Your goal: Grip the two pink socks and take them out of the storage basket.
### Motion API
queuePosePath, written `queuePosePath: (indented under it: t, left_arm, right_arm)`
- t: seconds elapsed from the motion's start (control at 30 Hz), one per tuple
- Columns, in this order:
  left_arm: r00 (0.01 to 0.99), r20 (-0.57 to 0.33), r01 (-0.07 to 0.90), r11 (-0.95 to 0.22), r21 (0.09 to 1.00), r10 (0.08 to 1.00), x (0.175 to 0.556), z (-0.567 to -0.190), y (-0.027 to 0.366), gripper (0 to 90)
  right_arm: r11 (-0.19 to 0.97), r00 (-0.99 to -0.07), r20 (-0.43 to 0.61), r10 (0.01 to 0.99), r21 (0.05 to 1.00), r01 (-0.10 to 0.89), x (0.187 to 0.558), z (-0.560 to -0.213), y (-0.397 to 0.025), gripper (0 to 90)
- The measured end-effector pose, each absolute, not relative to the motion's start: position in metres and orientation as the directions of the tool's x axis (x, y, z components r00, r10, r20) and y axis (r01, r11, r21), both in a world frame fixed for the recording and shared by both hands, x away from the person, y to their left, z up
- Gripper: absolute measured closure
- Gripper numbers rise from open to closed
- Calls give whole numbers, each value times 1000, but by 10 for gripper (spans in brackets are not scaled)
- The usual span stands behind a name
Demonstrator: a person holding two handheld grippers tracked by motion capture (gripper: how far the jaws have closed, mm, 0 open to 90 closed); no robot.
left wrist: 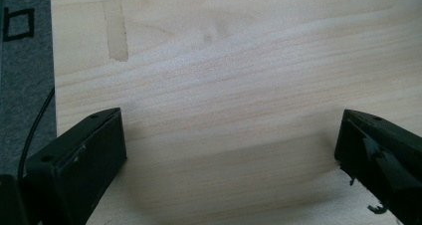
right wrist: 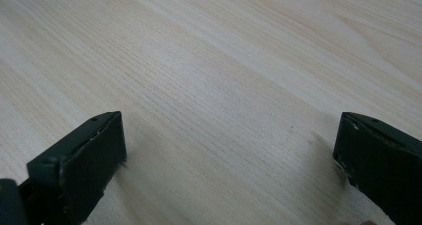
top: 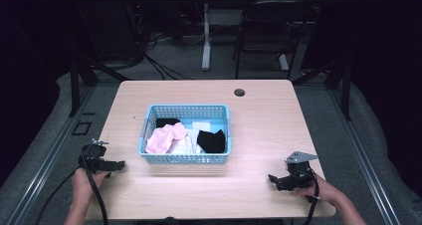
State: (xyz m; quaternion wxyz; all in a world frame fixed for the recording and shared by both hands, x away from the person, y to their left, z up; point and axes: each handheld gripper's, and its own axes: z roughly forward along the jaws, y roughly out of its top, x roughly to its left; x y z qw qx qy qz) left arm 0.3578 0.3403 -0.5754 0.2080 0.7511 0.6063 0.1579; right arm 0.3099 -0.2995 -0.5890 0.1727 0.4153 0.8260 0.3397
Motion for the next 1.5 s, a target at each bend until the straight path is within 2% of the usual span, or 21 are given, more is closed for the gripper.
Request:
queuePosePath:
  t: [0.73,0.97,1.5]
  left_arm:
    - [229,-15,844,-191,501,973,358,-575,341,0]
    - [258,-12,852,-221,475,966,359,-573,342,0]
    - [293,-79,869,-231,437,953,360,-548,342,0]
  right_arm:
    - [423,-598,-1,802,706,567,310,-589,-299,0]
    - [423,-598,-1,802,707,567,310,-589,-299,0]
    - [424,-597,-1,803,705,569,310,-589,-299,0]
